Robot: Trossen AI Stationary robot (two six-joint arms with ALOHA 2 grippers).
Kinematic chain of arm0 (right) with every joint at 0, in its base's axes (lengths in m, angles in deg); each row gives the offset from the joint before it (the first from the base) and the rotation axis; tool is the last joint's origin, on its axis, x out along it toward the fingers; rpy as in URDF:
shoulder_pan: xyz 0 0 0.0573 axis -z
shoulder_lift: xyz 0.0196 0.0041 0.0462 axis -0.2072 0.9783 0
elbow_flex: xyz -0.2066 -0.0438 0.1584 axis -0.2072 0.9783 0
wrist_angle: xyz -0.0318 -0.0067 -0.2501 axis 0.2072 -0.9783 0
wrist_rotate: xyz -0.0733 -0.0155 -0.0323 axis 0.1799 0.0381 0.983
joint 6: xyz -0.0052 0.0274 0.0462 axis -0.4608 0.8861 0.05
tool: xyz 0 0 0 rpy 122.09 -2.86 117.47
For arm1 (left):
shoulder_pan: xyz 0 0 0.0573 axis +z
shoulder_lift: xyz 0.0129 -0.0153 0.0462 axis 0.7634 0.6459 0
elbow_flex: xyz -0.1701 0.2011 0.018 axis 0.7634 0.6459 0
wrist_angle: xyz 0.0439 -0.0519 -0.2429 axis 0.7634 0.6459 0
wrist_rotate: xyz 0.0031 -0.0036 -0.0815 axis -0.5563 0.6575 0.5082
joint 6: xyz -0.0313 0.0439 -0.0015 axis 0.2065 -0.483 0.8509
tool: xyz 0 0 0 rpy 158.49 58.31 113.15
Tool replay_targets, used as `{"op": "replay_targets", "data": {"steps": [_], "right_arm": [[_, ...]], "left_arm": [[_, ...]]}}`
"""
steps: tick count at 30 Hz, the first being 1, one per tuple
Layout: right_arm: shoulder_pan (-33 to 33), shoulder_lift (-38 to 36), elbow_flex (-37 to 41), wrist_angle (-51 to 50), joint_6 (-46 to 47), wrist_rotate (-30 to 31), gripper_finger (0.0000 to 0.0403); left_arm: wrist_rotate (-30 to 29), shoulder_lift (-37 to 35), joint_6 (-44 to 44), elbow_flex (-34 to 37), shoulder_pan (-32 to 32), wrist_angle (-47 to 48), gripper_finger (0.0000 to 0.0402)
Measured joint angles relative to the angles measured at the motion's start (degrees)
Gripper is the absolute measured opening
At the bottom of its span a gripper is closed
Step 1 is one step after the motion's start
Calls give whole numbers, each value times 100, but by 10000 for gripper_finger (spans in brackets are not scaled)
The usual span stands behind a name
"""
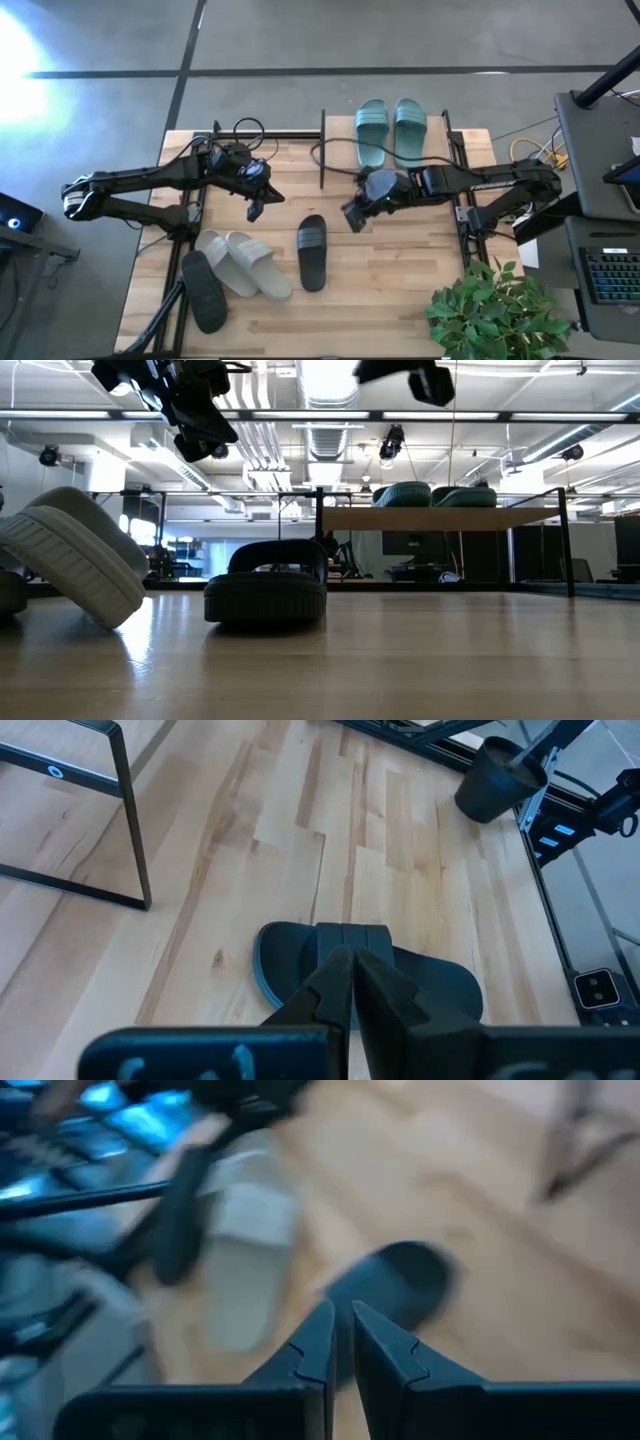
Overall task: Pick and place slides into the shelf
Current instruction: Put the top black slipper under the shelf
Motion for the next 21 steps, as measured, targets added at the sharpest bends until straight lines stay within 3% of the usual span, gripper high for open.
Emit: {"op": "replay_targets", "data": {"steps": [7,11,18,21], "right_arm": [[-19,0,66,-167,184,-153,27],[-197,67,60,343,-414,-241,27],[-296,558,56,518,-708,-1119,27],[-293,832,43,511,-708,-1227,27]], "left_arm": [[2,0,200,0,0,0,0],[3,0,549,7,-14,-1,0],[4,0,598,50,-350,-4,0],[7,0,599,67,-534,-1,0]]}}
